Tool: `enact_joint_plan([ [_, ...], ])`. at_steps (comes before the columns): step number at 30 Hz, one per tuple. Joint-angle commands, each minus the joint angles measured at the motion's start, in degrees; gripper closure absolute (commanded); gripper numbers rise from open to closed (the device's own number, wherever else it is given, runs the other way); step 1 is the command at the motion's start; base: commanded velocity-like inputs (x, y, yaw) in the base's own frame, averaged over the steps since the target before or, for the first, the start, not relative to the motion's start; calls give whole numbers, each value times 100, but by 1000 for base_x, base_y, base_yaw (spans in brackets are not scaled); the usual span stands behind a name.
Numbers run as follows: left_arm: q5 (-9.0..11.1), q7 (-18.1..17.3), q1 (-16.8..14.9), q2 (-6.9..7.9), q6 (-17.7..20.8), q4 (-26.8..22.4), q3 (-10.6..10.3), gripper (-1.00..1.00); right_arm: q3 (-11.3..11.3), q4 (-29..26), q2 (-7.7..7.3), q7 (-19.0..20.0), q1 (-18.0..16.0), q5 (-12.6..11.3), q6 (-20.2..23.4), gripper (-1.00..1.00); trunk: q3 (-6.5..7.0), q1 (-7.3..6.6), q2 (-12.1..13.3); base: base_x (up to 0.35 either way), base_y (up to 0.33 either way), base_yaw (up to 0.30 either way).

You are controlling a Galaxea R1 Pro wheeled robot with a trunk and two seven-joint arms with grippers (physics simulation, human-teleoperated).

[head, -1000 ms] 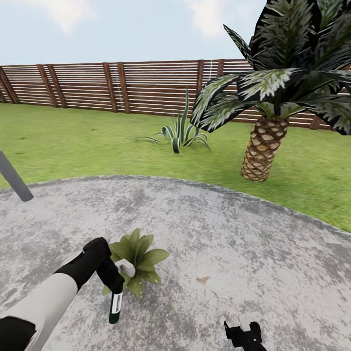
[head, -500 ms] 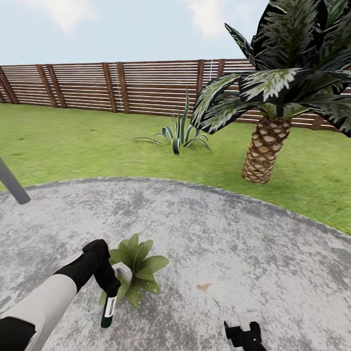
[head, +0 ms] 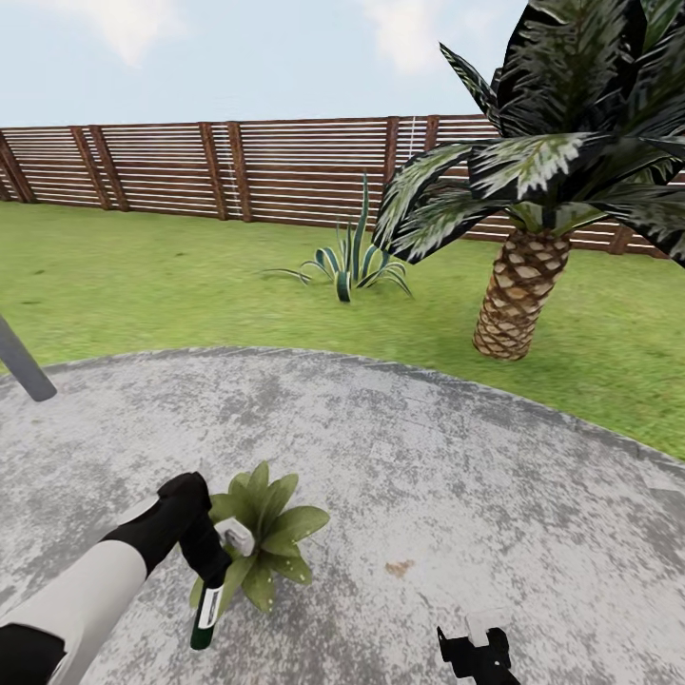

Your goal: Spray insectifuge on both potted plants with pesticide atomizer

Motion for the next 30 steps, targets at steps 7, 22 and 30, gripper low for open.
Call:
enact_joint_plan([
  [7, -35, -58, -4, -46, 56, 161, 23, 100, 50, 3, -1, -29, -3, -23, -14, -100, -5, -1, -2, 0, 0, 0],
  [22, -68, -465, -36, -1, 268, 125, 29, 100, 51, 3, -10, -27, -3, -23, -14, -100, -5, -1, -2, 0, 0, 0],
  [30, -76, -412, 0, 113, 260, 170, 38, 100, 55, 3, -2, -29, -3, -23, -14, -100, -5, -1, -2, 0, 0, 0],
])
